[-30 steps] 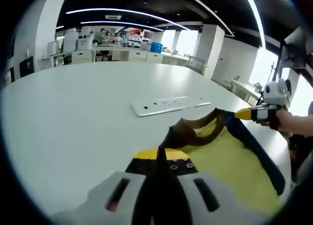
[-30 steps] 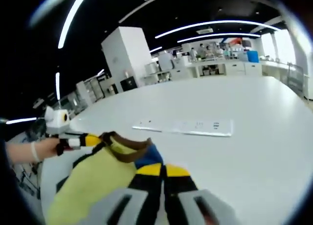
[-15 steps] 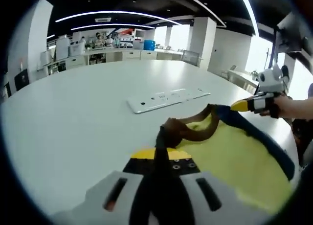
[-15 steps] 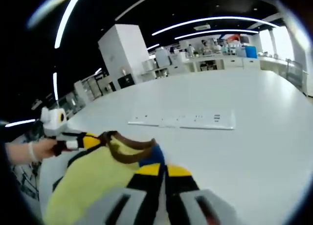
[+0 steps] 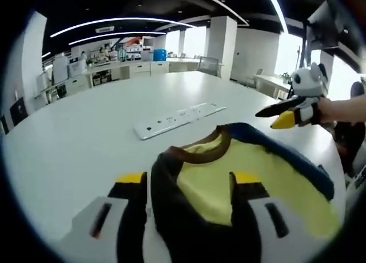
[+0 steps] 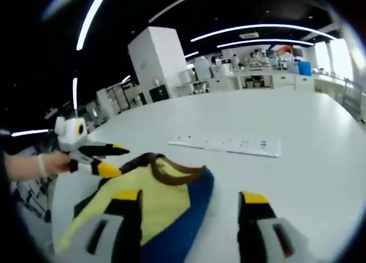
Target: Fold the garment on the visible template until the final outline fits inside the template.
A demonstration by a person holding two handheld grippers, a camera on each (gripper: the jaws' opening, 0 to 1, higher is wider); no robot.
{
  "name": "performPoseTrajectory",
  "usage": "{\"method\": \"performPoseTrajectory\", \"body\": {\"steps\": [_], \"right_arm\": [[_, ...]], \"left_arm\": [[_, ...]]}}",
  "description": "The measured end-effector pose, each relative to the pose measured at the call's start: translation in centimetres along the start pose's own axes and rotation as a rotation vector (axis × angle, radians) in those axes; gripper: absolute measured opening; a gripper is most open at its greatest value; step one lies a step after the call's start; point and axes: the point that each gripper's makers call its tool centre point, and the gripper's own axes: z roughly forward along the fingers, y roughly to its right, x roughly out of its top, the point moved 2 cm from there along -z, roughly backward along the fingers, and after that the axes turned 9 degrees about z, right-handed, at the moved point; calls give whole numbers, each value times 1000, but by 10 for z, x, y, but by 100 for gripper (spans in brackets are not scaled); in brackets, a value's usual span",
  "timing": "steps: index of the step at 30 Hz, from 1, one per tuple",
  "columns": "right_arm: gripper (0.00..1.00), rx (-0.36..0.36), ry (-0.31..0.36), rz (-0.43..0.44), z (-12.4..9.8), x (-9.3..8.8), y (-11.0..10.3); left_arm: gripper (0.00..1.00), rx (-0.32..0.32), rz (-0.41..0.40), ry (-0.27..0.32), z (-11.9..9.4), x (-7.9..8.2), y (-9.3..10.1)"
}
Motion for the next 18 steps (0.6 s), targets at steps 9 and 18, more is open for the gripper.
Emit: {"method": "performPoseTrajectory", "body": {"steps": [9,18], "right_arm": [[95,11,-17,-29,-21,-2,-15],[100,19,-36,-55,-39,-1,-23]], "left_arm": [[99,-77,42,11,-27,22,21],[99,-109,50,7,-67,32,39]]}}
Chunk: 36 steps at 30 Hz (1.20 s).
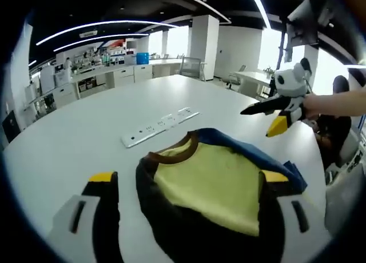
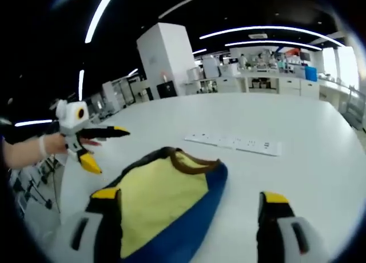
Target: Fold the garment on the visible template until the final outline fits inside the template.
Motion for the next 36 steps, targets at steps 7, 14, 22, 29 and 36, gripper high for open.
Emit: {"method": "performPoseTrajectory", "body": {"steps": [7,14,22,29,36], "right_arm": [[100,-5,15,-6,-28,-3,-11],[99,-8,47,21,-54,-4,-18],[96,-25,44,28,-79,-22,-20],[92,-46,23,57,-105,-54,-15],[82,-53,-20,106,-115,-89,-10]], "left_arm": [[98,10,-16,20,-27,3,14],[97,19,-28,49,-51,5,32],[96,28,-44,42,-67,-8,41],[94,42,-85,45,-83,-23,51],[93,52,-115,36,-93,-42,56]]}}
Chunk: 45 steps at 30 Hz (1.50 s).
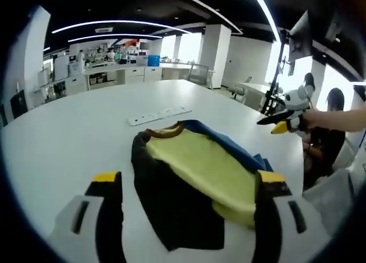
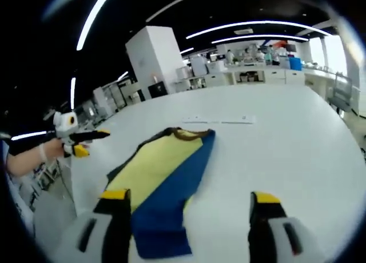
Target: Fold the garment on the visible template until the final outline fits inside the template.
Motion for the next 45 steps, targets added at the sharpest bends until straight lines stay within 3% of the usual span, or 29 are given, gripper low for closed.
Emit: {"method": "performPoseTrajectory", "body": {"steps": [8,15,23,28,32,40,44,45], "right_arm": [[79,-10,-35,29,-6,-37,7],[72,-9,-54,58,-9,-53,8],[47,11,-114,82,-9,-79,-2],[41,13,-140,98,-5,-94,-1],[30,14,-148,130,-3,-101,0],[17,4,-126,216,2,-101,-3],[0,-5,-114,255,6,-103,-6],[0,-1,-108,274,6,-101,-8]], "left_arm": [[92,4,-20,-1,-9,-10,6],[92,8,-20,-11,-16,-13,8],[90,15,-36,-5,-22,-15,9],[90,20,-53,-1,-26,-16,11],[90,24,-55,-1,-30,-19,8],[90,30,-65,-2,-35,-23,6],[89,35,-70,0,-37,-23,4],[89,36,-70,0,-38,-23,4]]}}
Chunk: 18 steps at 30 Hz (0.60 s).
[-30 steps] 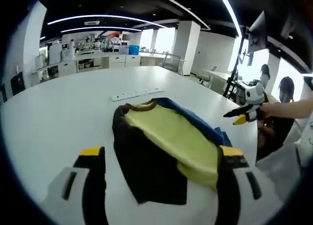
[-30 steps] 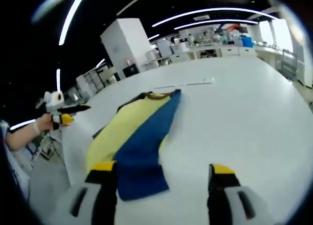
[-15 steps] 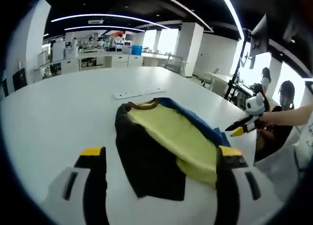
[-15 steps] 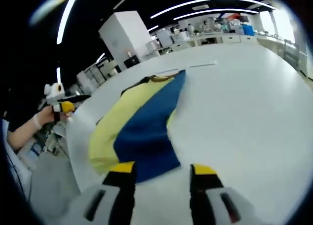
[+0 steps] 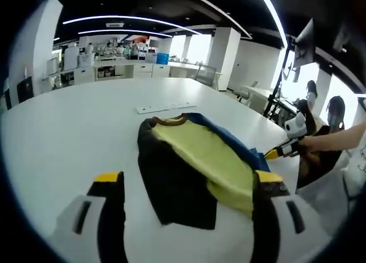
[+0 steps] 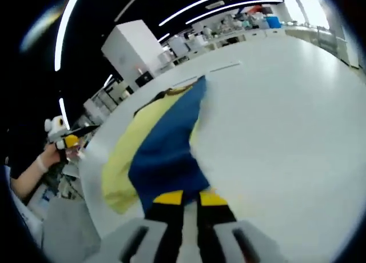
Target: Fold the garment on the visible template until the final outline fits inside the template.
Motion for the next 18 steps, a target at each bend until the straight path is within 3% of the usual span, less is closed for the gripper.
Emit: {"method": "performPoseTrajectory", "body": {"steps": [4,10,11,14,18], "right_arm": [[0,76,52,47,-6,20,-17],[0,162,71,-18,0,45,-61],[0,175,63,-28,1,45,-76],[0,198,40,-72,18,46,-91],[0,157,-19,-95,45,36,-90]], "left_arm": [[89,8,-3,10,-4,1,-2],[89,12,-7,23,-8,2,0],[89,15,-9,28,-8,3,1],[89,12,-10,32,-9,4,4],[89,16,-17,44,-12,4,10]]}}
